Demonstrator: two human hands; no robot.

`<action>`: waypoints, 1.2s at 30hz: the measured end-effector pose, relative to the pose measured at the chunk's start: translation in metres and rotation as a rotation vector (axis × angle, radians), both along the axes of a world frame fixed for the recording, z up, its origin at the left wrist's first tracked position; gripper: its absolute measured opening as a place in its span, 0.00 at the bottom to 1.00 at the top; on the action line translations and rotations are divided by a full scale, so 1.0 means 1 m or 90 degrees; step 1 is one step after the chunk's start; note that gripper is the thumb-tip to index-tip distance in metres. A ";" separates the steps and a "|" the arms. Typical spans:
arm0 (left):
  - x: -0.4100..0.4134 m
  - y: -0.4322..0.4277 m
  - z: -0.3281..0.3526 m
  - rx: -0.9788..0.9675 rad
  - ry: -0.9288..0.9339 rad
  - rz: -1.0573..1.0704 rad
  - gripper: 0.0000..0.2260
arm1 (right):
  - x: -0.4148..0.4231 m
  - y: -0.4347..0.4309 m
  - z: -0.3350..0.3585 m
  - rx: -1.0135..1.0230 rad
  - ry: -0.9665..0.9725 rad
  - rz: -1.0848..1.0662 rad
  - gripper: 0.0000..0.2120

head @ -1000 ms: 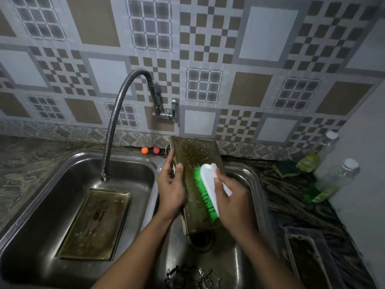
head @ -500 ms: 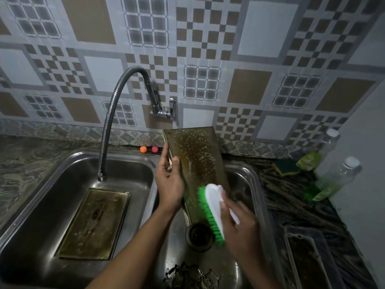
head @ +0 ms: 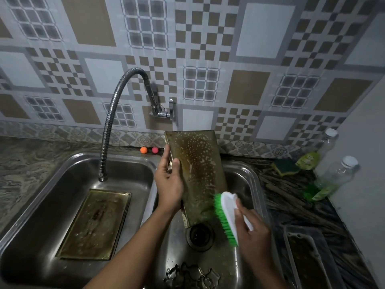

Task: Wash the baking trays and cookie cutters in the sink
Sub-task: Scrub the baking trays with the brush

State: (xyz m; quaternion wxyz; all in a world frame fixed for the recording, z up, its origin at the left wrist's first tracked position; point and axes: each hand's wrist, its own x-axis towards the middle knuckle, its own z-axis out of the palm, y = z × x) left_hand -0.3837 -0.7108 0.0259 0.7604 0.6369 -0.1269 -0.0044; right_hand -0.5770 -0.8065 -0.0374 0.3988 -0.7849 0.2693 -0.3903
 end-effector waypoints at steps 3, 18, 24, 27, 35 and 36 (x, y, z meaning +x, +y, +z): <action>-0.001 0.004 -0.004 0.028 -0.020 -0.007 0.21 | 0.000 -0.023 0.000 0.073 0.047 -0.063 0.14; -0.055 -0.012 0.033 0.210 -0.001 -0.248 0.20 | 0.031 0.031 0.054 -0.139 0.278 0.042 0.28; -0.064 -0.003 0.045 0.124 -0.035 -0.394 0.18 | 0.021 0.020 0.053 -0.169 0.153 -0.118 0.21; -0.050 0.023 0.011 0.262 -0.095 -0.264 0.15 | 0.015 0.021 0.046 -0.083 0.113 -0.108 0.20; -0.025 0.098 -0.059 0.392 -0.094 -0.276 0.15 | 0.012 0.066 0.051 -0.030 0.037 -0.131 0.13; -0.020 0.104 -0.060 0.369 -0.084 -0.291 0.15 | 0.019 0.073 0.051 -0.012 0.026 -0.129 0.13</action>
